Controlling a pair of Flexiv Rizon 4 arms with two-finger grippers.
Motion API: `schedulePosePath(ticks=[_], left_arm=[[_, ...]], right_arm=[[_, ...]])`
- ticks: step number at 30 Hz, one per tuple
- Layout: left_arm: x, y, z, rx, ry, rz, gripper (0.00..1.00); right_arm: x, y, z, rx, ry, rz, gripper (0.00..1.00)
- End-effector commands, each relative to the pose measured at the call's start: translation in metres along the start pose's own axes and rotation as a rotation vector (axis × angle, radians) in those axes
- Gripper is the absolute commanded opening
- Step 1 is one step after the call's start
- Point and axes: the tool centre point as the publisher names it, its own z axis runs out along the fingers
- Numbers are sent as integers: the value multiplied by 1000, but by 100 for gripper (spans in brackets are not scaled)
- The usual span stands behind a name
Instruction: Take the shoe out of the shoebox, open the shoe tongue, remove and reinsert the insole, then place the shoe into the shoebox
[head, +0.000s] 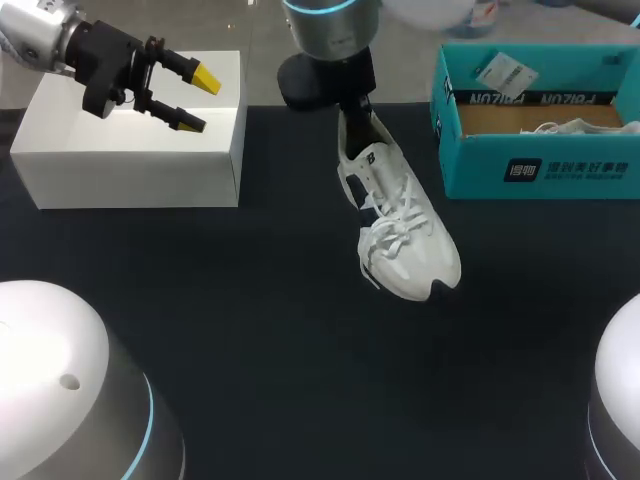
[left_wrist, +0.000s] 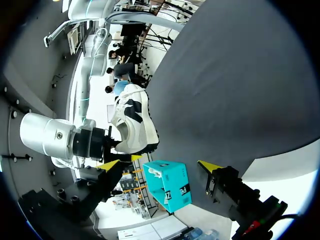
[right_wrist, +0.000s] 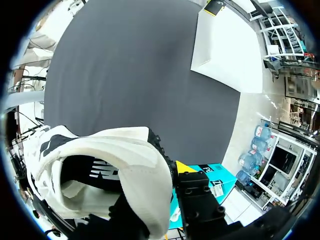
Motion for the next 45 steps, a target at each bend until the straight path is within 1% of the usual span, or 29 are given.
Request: schedulePosePath(ticks=[1, 6, 8, 9, 10, 11, 13, 14, 15, 16, 18, 21, 22, 28, 33, 34, 35, 36, 37, 45], left_arm=[[0, -1, 0, -1, 3, 1, 100], [0, -1, 0, -1, 3, 1, 100], [0, -1, 0, -1, 3, 1, 100], [0, -1, 0, -1, 3, 1, 100], [0, -1, 0, -1, 3, 1, 100], [0, -1, 0, -1, 3, 1, 100], [0, -1, 0, -1, 3, 1, 100], [0, -1, 0, -1, 3, 1, 100], [0, -1, 0, -1, 3, 1, 100], [0, -1, 0, -1, 3, 1, 100], [0, -1, 0, -1, 3, 1, 100], [0, -1, 0, -1, 3, 1, 100], [0, -1, 0, -1, 3, 1, 100], [0, -1, 0, -1, 3, 1, 100], [0, -1, 0, -1, 3, 1, 100], [0, -1, 0, -1, 3, 1, 100], [0, -1, 0, -1, 3, 1, 100], [0, -1, 0, -1, 3, 1, 100], [0, -1, 0, -1, 3, 1, 100], [0, -1, 0, -1, 3, 1, 100]], right_arm=[[0, -2, -1, -4, -1, 0, 0], [0, -2, -1, -4, -1, 0, 0], [-1, -21, 2, -64, 5, 7, 0], [-1, -27, 2, -58, 5, 10, 0], [-2, -42, 3, -49, 4, 15, 0], [-3, -54, 4, -60, 5, 23, 0], [-5, -71, 3, -58, 7, 32, 0], [-7, -84, 2, -58, 1, 33, 0], [-8, -90, 3, -59, 1, 34, 0], [-9, -102, 2, -48, 0, 35, 0], [-12, -121, 2, -60, -5, 33, 0], [-17, -144, 4, -59, -4, 40, 0], [-19, -156, 7, -56, 5, 58, 0], [-28, -202, 10, -44, 3, 83, 0], [-35, -233, 17, -33, 22, 140, 0], [-36, -238, 19, -18, 27, 156, 0], [-36, -243, 20, -23, 26, 163, 0], [-36, -247, 20, -38, 32, 193, 0], [-36, -254, 22, -36, 31, 243, 0], [-36, -254, 22, -36, 31, 243, 0]])
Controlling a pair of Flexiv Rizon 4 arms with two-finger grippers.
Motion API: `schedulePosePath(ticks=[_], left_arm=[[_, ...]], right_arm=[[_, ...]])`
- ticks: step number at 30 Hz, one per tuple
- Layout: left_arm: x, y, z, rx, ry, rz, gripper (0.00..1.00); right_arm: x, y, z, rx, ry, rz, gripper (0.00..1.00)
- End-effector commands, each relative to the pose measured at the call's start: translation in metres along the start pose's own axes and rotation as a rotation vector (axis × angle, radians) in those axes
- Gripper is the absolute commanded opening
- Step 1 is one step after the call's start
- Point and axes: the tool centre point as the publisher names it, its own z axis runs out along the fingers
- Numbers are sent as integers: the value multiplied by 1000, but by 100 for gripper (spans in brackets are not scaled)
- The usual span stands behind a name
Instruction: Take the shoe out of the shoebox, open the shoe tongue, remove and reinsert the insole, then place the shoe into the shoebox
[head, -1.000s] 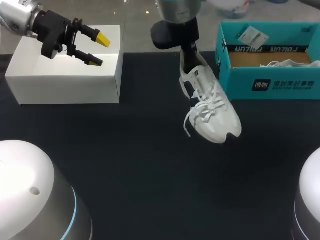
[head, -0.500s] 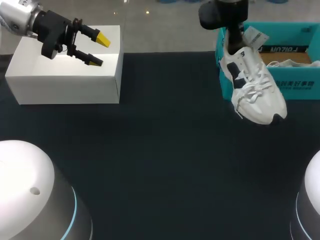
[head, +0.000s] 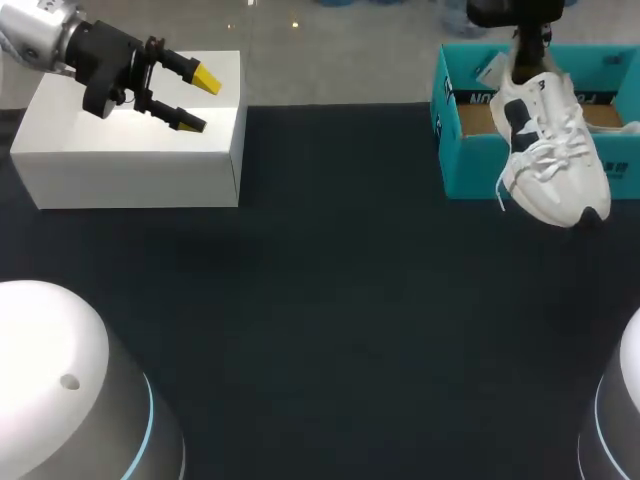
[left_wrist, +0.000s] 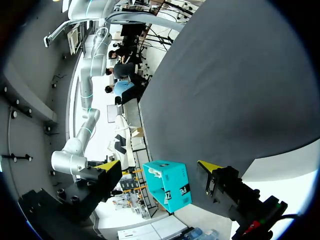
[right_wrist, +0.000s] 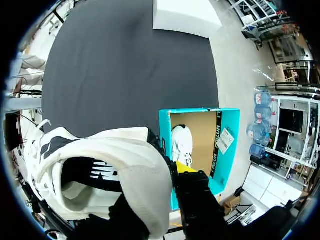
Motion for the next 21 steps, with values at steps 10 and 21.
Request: schedulePosePath(ticks=[10, 21], left_arm=[[0, -1, 0, 0, 3, 1, 100], [0, -1, 0, 0, 3, 1, 100]], right_arm=[[1, -3, 0, -10, -3, -1, 0], [-55, -69, 29, 63, -54, 36, 0]])
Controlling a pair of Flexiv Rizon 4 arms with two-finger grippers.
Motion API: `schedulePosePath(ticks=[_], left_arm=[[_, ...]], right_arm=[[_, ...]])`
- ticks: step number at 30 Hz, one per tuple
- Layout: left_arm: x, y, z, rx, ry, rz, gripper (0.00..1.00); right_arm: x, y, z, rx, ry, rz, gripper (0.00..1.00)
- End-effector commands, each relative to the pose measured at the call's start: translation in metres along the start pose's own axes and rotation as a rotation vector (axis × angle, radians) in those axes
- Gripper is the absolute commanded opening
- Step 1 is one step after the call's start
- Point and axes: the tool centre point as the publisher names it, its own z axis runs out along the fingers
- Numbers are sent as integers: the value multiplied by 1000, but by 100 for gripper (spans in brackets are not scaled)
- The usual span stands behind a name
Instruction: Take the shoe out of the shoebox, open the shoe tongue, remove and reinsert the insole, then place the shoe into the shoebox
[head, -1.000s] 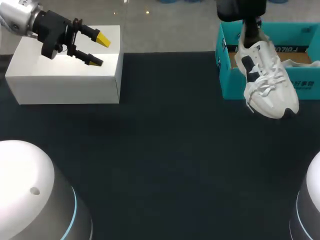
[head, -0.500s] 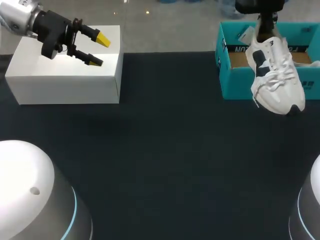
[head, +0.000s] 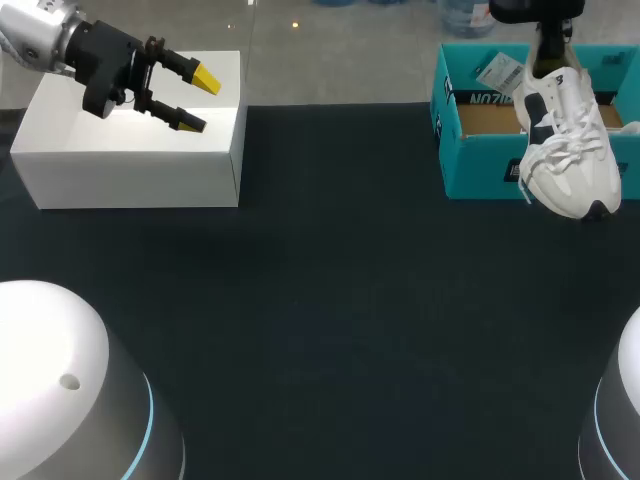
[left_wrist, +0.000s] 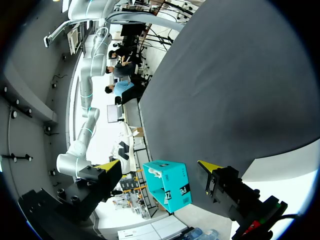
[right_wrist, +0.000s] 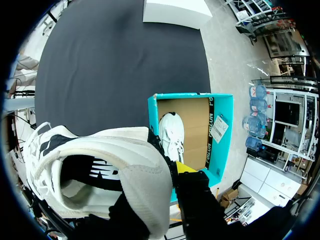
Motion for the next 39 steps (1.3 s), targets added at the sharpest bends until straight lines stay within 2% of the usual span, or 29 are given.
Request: schedulePosePath(ticks=[1, 5, 12, 19, 25, 39], left_arm=[[-1, -1, 0, 0, 3, 1, 100], [-1, -1, 0, 0, 3, 1, 100], [-1, -1, 0, 0, 3, 1, 100], [-1, -1, 0, 0, 3, 1, 100], [-1, -1, 0, 0, 3, 1, 100], [-1, -1, 0, 0, 3, 1, 100]], right_arm=[[-28, -27, 16, 4, -6, -4, 0], [-51, -52, 32, 11, -14, 15, 0], [-79, -88, 60, 3, -19, 71, 0], [-105, -115, 72, 25, -40, 98, 0], [-122, -123, 83, 8, -15, 79, 0], [-123, -124, 85, 24, -3, 78, 0]])
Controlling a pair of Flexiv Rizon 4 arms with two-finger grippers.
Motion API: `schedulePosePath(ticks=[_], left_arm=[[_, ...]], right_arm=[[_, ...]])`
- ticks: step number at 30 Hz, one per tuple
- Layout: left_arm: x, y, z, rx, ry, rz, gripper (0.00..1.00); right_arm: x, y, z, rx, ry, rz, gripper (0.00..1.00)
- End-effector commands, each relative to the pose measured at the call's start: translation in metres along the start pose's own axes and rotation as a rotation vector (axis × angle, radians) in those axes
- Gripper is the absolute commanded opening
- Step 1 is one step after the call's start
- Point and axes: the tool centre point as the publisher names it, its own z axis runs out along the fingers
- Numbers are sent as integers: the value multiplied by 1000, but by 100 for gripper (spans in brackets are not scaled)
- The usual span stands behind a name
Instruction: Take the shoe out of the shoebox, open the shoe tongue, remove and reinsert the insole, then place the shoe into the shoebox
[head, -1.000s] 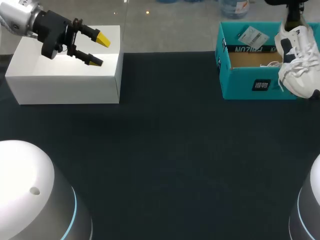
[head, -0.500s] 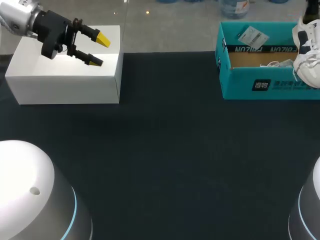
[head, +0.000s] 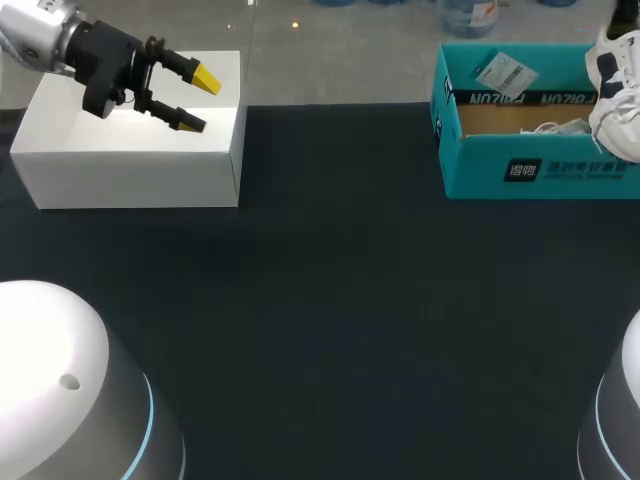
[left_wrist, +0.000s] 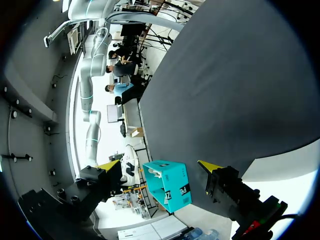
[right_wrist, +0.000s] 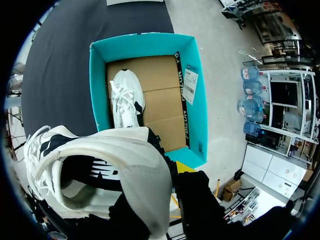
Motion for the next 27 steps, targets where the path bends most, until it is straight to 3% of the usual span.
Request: schedulePosePath(ticks=[1, 4, 12, 17, 21, 27], left_arm=[[-1, -1, 0, -1, 3, 1, 100], [-1, -1, 0, -1, 3, 1, 100], [-1, -1, 0, -1, 3, 1, 100], [-1, -1, 0, -1, 3, 1, 100], [-1, -1, 0, -1, 3, 1, 100], [-1, -1, 0, -1, 3, 1, 100]], right_arm=[[-2, 0, -1, 2, 4, -2, 0], [-2, 0, -1, 2, 4, -2, 0], [-65, -6, 21, 20, -60, 89, 0], [-89, -9, 40, 35, -44, 138, 0], [-96, -18, 48, 35, -13, 272, 0], [-87, -24, 38, 72, -12, 480, 0]])
